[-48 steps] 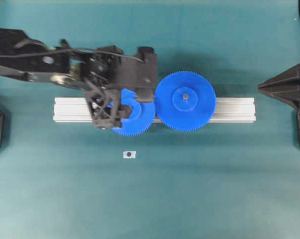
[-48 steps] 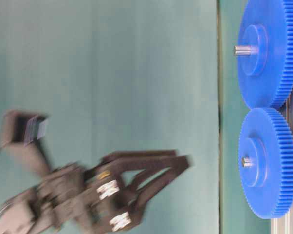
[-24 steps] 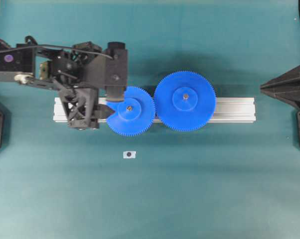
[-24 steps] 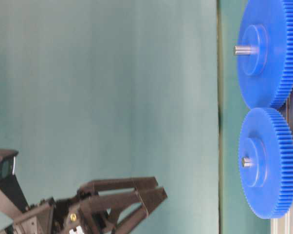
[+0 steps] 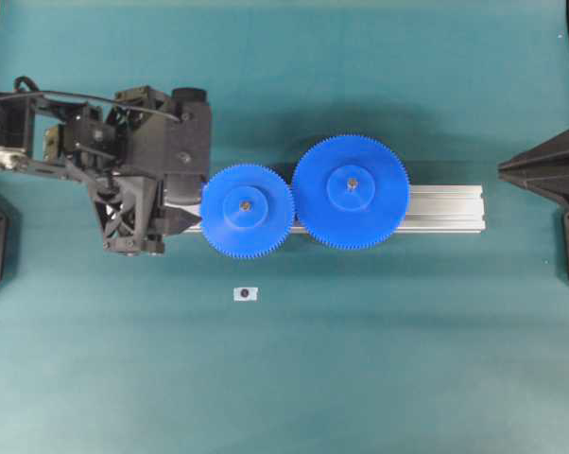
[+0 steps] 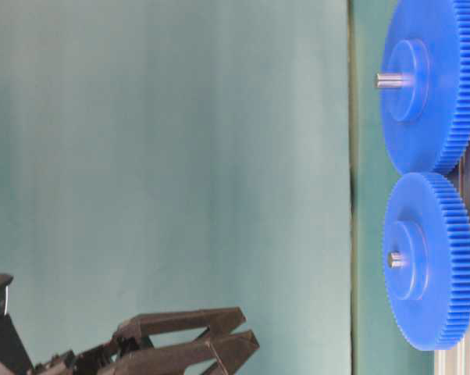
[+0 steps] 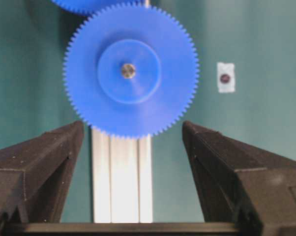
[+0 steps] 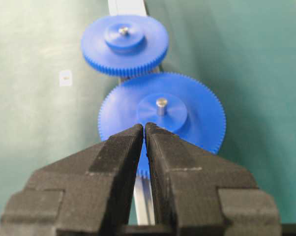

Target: Insert the small gear onto the shaft.

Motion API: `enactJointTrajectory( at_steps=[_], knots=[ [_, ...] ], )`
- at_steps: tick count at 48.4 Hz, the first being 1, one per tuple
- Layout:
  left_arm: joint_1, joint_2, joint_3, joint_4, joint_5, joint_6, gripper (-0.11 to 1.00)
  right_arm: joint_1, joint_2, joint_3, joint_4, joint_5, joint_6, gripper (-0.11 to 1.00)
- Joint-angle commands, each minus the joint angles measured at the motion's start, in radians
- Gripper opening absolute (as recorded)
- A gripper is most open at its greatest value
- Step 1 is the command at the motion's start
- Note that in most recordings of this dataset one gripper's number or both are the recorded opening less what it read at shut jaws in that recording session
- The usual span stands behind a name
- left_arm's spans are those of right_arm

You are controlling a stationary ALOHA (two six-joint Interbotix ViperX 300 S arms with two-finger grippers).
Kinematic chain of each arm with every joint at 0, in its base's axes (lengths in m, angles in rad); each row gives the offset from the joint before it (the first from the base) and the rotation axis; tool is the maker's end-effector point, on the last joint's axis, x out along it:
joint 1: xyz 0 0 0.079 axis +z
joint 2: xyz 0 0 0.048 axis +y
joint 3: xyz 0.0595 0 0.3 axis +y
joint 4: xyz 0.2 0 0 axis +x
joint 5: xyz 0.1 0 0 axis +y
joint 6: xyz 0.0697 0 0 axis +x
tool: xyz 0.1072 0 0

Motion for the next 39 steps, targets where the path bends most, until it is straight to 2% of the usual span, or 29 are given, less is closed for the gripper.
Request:
enactJointTrajectory(
  at_steps=[1, 8, 12, 22, 39],
  knots=[
    [-0.008, -0.037, 0.003, 0.002, -0.031, -0.023, 0.79, -0.002, 0.002, -0.009, 0.002, -0.005, 0.008, 0.23],
    [-0.009, -0.072, 0.052, 0.002, -0.086, -0.081, 0.79, -0.002, -0.003, 0.000, 0.002, -0.011, 0.008, 0.23],
    [-0.011, -0.103, 0.095, 0.002, -0.156, -0.106, 0.79, -0.002, -0.006, 0.002, 0.000, -0.020, 0.008, 0.23],
    [-0.012, -0.193, 0.193, 0.002, -0.330, -0.115, 0.79, -0.002, -0.012, 0.006, 0.000, -0.025, 0.009, 0.23],
    [-0.029, -0.212, 0.245, 0.002, -0.354, -0.117, 0.79, -0.002, -0.012, 0.012, 0.003, -0.032, 0.009, 0.23]
  ],
)
